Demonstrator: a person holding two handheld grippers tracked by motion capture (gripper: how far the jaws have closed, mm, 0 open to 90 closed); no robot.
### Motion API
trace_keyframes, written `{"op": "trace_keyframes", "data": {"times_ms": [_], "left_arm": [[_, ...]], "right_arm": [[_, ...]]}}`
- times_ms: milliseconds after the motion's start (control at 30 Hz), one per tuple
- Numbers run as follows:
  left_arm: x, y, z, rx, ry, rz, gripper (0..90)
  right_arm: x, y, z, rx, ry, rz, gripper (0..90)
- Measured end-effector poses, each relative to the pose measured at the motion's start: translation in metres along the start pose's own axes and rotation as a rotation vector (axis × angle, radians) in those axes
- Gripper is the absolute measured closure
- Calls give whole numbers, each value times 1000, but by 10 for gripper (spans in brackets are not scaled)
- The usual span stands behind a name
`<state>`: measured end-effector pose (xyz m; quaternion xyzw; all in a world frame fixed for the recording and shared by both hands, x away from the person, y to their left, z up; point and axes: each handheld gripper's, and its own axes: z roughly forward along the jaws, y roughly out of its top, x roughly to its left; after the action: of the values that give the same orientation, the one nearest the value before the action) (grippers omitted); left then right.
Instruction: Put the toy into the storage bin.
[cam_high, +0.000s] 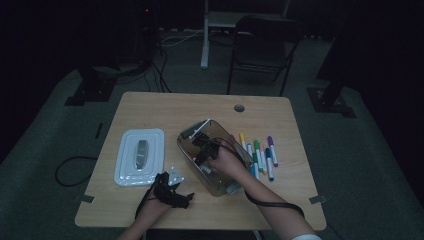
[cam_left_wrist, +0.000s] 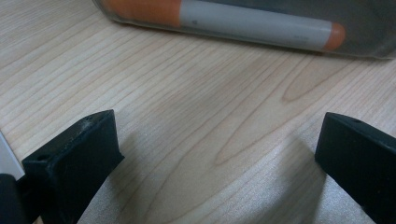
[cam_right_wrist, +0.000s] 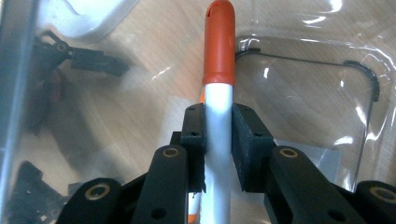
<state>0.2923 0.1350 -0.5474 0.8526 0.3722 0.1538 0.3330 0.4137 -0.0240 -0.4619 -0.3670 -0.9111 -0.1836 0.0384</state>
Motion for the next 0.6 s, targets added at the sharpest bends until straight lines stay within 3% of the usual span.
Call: {"op": "trace_keyframes", "data": {"times_ms": [367, 467, 600], "left_arm": [[0, 0, 0, 0, 0, 0, 4], [0, 0, 0, 0, -1, 0, 4], [0, 0, 0, 0, -1, 1, 4]], "right_arm": [[-1, 1, 1, 16, 18, 2, 713], [-1, 1, -3, -20, 6, -4, 586], [-4, -3, -20, -94, -7, -18, 515]]}}
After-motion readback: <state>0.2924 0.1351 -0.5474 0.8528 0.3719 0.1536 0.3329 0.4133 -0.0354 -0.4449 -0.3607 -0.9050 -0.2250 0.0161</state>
